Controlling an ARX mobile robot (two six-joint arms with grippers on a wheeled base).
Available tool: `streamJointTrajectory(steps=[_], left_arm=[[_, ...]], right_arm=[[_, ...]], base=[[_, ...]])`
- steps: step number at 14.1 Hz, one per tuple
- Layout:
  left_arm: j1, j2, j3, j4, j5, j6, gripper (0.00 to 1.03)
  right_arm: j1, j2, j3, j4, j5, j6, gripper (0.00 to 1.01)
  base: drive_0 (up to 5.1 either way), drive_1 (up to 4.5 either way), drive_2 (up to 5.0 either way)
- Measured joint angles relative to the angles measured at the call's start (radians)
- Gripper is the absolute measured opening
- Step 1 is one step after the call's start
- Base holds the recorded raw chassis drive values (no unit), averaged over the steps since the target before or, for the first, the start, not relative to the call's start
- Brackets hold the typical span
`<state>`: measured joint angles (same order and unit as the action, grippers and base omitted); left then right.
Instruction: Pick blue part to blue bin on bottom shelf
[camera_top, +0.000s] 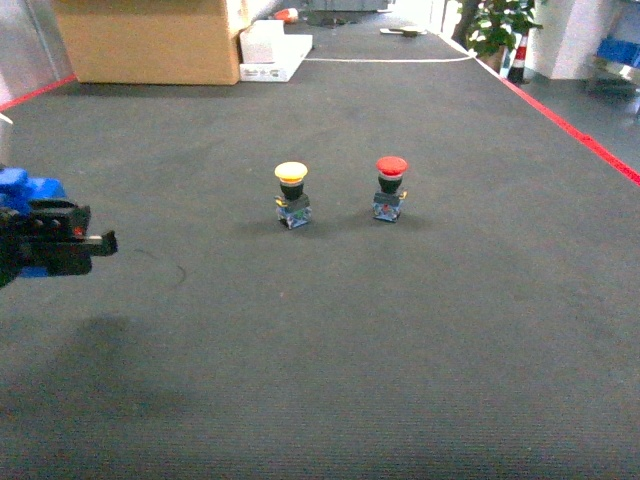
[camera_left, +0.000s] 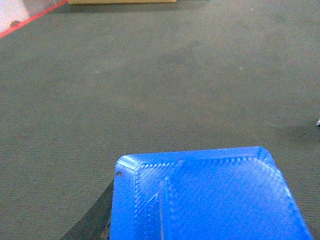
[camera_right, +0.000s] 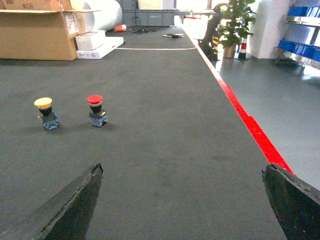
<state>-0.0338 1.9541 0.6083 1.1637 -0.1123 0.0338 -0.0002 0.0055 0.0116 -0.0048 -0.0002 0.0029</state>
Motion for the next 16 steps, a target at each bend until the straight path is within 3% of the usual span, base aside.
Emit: streamJointTrajectory(steps=[3,7,8,11,12,13,16], left_arm=[[-0.053,-0.447,-0.21,-0.193,-0.105,-0.001,0.44],[-0.113,-0.955,-0.297,-0.498,-0.228,-0.014,0.44],[-0.15,-1.081,-0.314,-0.592,-0.269,-0.024,0.44],[-0.359,-1.526,-0.339,-0.962,-0.489,-0.037,0.44],[-0.387,-1.631,-0.342,-1.059,-0.541,-0.045,0.44],[-0.396,-1.693,-0.346,-1.112,-0.571,-0.052,0.44],[-0.386,-1.715,-0.374,-1.162,-0.57,-0.084,0.44]], right_arm=[[0.0,0.0,0.0,0.0,0.0,0.0,0.98],[0.0,0.0,0.0,0.0,0.0,0.0,0.98],[0.0,0.0,0.0,0.0,0.0,0.0,0.98],[0.0,0.0,0.0,0.0,0.0,0.0,0.98],[0.0,0.0,0.0,0.0,0.0,0.0,0.98],[0.0,0.0,0.0,0.0,0.0,0.0,0.98],[0.0,0.0,0.0,0.0,0.0,0.0,0.98]], base=[[0.0,0.0,0.0],[0.0,0.0,0.0],[0.0,0.0,0.0],[0.0,0.0,0.0],[0.0,0.0,0.0],[0.0,0.0,0.0],[0.0,0.0,0.0]])
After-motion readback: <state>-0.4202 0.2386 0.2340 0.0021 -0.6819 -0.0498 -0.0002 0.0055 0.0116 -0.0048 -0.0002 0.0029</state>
